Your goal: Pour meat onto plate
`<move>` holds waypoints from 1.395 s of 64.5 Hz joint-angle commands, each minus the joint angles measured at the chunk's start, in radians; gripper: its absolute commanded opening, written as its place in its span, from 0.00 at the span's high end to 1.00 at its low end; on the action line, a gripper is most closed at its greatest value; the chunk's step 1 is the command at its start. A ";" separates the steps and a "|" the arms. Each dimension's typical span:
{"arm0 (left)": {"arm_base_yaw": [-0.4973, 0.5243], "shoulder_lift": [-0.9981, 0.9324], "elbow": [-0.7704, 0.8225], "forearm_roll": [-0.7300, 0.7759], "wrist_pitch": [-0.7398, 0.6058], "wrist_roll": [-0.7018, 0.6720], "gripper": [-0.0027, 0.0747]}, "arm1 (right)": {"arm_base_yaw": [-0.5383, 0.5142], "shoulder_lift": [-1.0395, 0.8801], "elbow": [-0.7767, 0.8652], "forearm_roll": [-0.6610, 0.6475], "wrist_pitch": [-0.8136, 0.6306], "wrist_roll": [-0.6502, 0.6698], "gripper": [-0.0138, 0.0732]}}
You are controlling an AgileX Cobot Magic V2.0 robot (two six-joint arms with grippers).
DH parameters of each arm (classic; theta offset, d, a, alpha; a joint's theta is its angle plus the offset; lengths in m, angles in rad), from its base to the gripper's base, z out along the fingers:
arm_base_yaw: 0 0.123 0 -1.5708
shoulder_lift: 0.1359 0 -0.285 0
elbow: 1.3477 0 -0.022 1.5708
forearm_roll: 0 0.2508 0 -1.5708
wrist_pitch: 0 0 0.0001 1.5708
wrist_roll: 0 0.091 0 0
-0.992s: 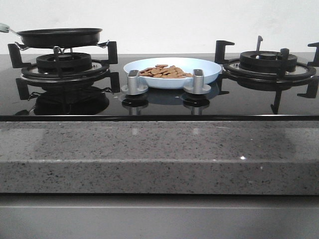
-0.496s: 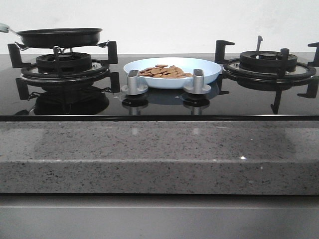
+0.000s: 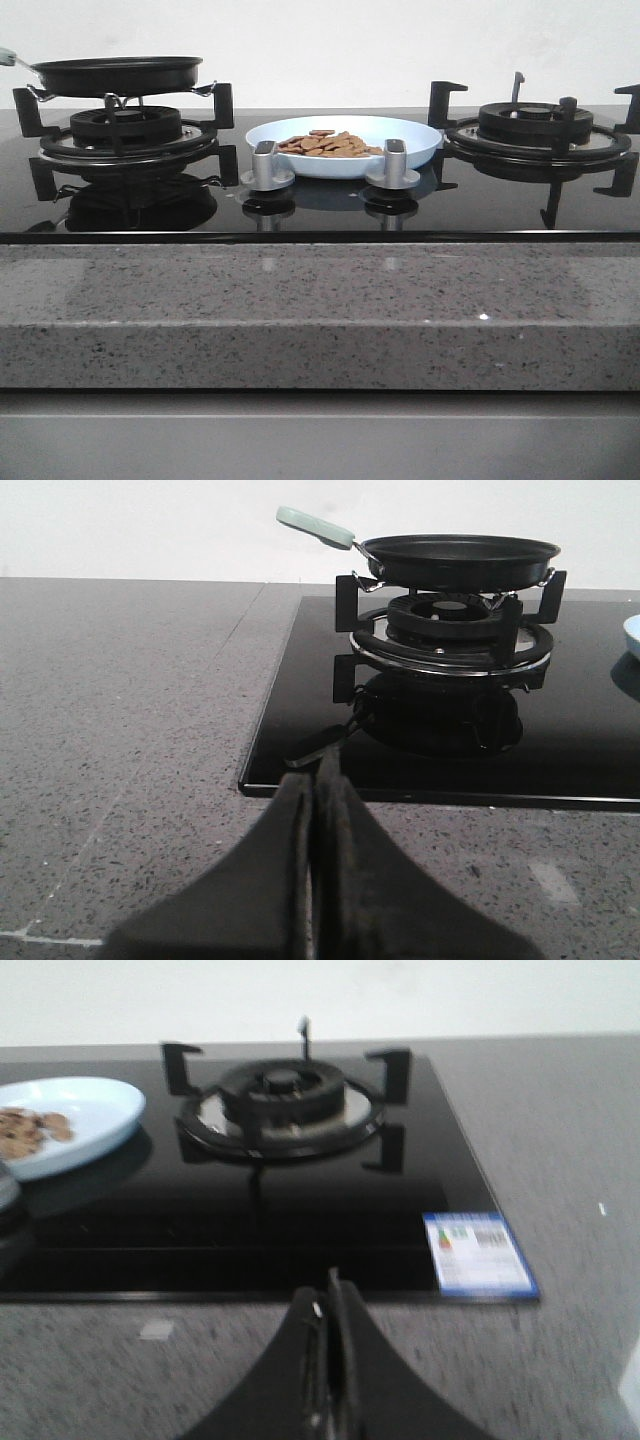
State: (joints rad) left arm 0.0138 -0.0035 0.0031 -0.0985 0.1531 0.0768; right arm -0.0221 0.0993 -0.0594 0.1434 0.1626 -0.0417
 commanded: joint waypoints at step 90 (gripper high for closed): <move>0.000 -0.017 0.006 -0.009 -0.074 -0.011 0.99 | 0.029 -0.127 0.081 -0.022 -0.035 0.035 0.91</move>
